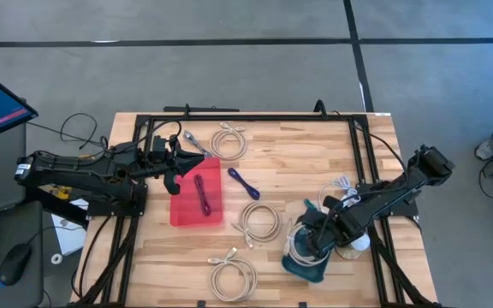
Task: Pick & Place USB Port
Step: Put the white HDMI cable into the blue bin
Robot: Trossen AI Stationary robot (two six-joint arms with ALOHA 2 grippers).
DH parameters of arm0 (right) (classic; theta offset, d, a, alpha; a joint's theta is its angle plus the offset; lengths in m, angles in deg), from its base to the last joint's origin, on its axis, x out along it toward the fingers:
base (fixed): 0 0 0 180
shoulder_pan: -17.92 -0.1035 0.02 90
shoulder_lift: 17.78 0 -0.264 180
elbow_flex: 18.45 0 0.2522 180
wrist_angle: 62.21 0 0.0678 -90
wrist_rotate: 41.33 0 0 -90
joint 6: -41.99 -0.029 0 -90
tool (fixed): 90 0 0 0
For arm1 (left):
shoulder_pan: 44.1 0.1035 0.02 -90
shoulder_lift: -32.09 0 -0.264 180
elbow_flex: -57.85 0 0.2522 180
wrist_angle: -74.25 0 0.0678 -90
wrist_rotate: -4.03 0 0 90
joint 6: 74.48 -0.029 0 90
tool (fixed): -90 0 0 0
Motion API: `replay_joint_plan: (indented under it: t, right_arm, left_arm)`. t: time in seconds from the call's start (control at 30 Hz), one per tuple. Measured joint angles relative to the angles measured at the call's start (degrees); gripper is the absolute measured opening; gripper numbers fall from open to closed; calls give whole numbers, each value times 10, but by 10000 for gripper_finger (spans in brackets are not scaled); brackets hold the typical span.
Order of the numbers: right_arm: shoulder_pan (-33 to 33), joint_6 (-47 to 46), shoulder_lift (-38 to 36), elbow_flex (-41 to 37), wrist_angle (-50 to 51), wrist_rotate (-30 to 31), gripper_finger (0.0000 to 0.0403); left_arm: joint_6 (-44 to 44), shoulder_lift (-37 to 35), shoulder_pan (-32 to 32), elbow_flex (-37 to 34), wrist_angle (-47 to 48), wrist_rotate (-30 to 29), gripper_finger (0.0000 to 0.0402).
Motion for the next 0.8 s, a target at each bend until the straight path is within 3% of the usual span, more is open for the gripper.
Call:
replay_joint_plan:
  t: [0.3, 0.63, 0.8]
  right_arm:
    - [0, 0, 0, 0, -2, -18, 51]
    - [0, 2, 1, 0, -2, -21, 45]
    - [3, 39, 1, 0, -30, -30, 16]
  left_arm:
    - [0, 0, 0, 0, 0, 0, 30]
    - [0, 0, 0, 0, 1, 0, 30]
    - [0, 0, 0, 0, 2, 0, 30]
